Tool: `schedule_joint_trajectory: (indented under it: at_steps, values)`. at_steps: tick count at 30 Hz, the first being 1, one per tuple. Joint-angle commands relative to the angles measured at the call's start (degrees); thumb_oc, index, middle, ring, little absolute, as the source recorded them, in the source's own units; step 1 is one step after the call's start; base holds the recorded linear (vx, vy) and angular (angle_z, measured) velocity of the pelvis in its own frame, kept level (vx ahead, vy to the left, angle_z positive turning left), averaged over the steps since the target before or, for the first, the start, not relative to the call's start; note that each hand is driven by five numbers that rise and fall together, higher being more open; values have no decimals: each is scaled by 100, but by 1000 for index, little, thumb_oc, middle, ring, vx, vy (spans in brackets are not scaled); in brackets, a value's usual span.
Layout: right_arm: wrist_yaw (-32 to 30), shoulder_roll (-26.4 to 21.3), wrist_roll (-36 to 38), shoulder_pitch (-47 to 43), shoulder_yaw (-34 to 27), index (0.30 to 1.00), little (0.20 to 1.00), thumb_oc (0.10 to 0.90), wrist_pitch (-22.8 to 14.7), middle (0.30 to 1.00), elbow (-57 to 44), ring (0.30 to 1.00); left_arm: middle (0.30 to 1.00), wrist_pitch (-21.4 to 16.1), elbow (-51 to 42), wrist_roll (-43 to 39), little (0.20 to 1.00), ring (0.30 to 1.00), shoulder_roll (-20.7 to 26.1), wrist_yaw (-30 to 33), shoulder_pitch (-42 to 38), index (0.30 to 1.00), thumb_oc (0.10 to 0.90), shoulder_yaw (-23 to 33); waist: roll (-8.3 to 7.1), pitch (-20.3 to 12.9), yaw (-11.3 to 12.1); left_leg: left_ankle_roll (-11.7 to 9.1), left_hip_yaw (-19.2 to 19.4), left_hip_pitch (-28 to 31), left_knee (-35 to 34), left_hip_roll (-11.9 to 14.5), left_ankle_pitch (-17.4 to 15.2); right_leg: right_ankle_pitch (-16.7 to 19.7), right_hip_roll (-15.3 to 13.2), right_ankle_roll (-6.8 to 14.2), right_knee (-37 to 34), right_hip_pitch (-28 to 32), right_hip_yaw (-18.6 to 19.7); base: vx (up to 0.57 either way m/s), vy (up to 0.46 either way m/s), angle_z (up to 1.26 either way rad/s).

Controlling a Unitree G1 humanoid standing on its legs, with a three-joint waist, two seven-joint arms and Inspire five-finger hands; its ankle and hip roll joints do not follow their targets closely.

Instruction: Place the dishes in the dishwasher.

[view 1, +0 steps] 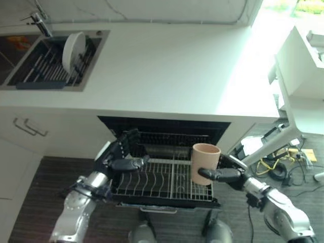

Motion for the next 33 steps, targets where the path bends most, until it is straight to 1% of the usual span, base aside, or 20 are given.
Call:
schedule_joint_trajectory:
  at_steps: [1, 5, 6, 7, 8, 9, 12, 15, 19, 23, 24, 25, 27, 29, 31, 32, 33]
  values:
    - [-455, -167, -212, -671, -339, 300, 300, 400, -487, 300, -399, 300, 900, -698, -691, 42, 900, 900, 239, 97, -623, 900, 800, 68, 59, -31, 184, -23, -203, 429, 245, 279, -670, -2, -377, 549, -66, 315, -22, 12, -43, 13]
    - [-868, -193, -334, -1023, -251, 300, 300, 400, -526, 300, 162, 300, 900, -626, -617, 18, 900, 900, 304, 86, -741, 900, 800, -94, 70, -31, 261, -17, -239, 477, 245, 267, -693, 17, -394, 555, -66, 350, -57, 39, -16, 5]
    - [-1051, -203, -490, -1168, -204, 300, 300, 400, -440, 300, 408, 300, 900, -579, -627, 1, 900, 900, 292, 91, -761, 900, 800, -171, 81, -39, 307, -13, -251, 507, 245, 257, -706, 18, -405, 553, -66, 388, -79, 39, -2, 4]
    - [-1072, -206, -491, -1177, -196, 300, 300, 400, -418, 300, 445, 300, 900, -573, -627, -3, 900, 900, 293, 86, -765, 900, 800, -178, 82, -40, 315, -13, -255, 508, 245, 255, -706, 17, -406, 554, -66, 392, -84, 43, -5, 1]
    - [-1278, -192, -431, -1202, -186, 300, 300, 400, -197, 300, 592, 300, 900, -531, -648, 11, 900, 900, 272, 71, -780, 900, 800, -203, 85, -38, 336, -11, -272, 519, 245, 249, -712, 22, -415, 556, -66, 404, -100, 26, -9, 5]
    - [-1358, -183, -383, -1219, -185, 300, 300, 400, -19, 300, 790, 300, 900, -497, -650, 11, 900, 900, 276, 30, -787, 900, 800, -225, 85, -40, 353, -10, -281, 540, 245, 242, -718, 32, -424, 556, -66, 427, -119, 32, -10, 5]
    - [-1547, -194, -437, -1309, -124, 300, 300, 400, 92, 300, 1137, 300, 900, -437, -676, -22, 900, 900, 275, -15, -792, 900, 800, -271, 90, -52, 400, 0, -293, 591, 245, 233, -730, 56, -448, 553, -66, 475, -167, 45, -3, 9]
    - [-1800, -155, -668, -1549, 44, 300, 300, 400, 224, 300, 1490, 300, 900, -419, -600, -16, 900, 900, 230, -71, -846, 900, 800, -387, 95, -96, 466, -7, -308, 662, 245, 226, -741, 75, -474, 553, -66, 544, -215, 61, 8, 3]
    - [-1924, -77, -708, -1662, 141, 300, 300, 400, 374, 300, 1835, 300, 900, -400, -577, -13, 900, 900, 147, -88, -844, 900, 800, -440, 102, -133, 515, -8, -327, 726, 245, 209, -753, 87, -488, 547, -66, 604, -251, 49, 18, 3]
    - [-1982, 14, -775, -1635, 173, 300, 300, 400, 393, 300, 2126, 300, 900, -385, -596, -25, 900, 900, 93, -170, -762, 900, 800, -427, 116, -158, 564, -5, -354, 778, 245, 196, -761, 110, -502, 542, -66, 654, -283, 39, 17, 11]
    - [-1935, 32, -802, -1619, 169, 300, 300, 400, 358, 300, 2216, 300, 900, -393, -598, -37, 900, 900, 78, -205, -746, 900, 800, -426, 122, -164, 579, -1, -365, 786, 245, 190, -767, 119, -511, 540, -66, 663, -295, 26, 8, 5]
    - [-1971, 92, -614, -1646, 222, 300, 300, 400, 365, 300, 2324, 300, 900, -399, -618, -51, 900, 900, 57, -193, -738, 900, 800, -463, 133, -161, 603, -2, -380, 806, 245, 188, -768, 123, -523, 538, -66, 687, -322, 28, 12, 4]
    - [-2019, 182, -572, -1699, 256, 300, 300, 400, 294, 300, 2482, 300, 900, -386, -634, -81, 900, 900, 33, -190, -736, 900, 800, -480, 155, -162, 623, 5, -385, 834, 245, 178, -778, 129, -535, 533, -66, 703, -349, 0, 0, 0]
    - [-2099, 241, -631, -1761, 300, 300, 300, 400, 214, 300, 2629, 300, 900, -387, -615, -87, 900, 900, 19, -205, -758, 900, 800, -520, 172, -168, 641, 4, -384, 855, 245, 175, -783, 144, -553, 530, -66, 715, -367, 0, 0, 0]
    - [-2129, 282, -620, -1811, 330, 300, 300, 400, 208, 300, 2704, 300, 900, -385, -618, -108, 900, 900, 13, -211, -759, 900, 800, -542, 191, -169, 652, 6, -388, 871, 245, 164, -785, 147, -559, 528, -66, 728, -376, 10, 20, 1]
    - [-2118, 309, -541, -1863, 354, 580, 580, 587, 245, 580, 2771, 580, 900, -405, -624, -129, 900, 900, 6, -201, -745, 900, 800, -565, 214, -175, 660, 10, -392, 883, 245, 145, -796, 142, -558, 524, -66, 735, -375, 16, 45, 2]
    - [-2095, 318, -504, -1894, 359, 900, 900, 800, 246, 900, 2833, 900, 900, -406, -623, -148, 900, 900, 3, -204, -746, 900, 800, -587, 228, -172, 670, 12, -396, 886, 245, 131, -802, 142, -562, 520, -66, 741, -381, 21, 41, 2]
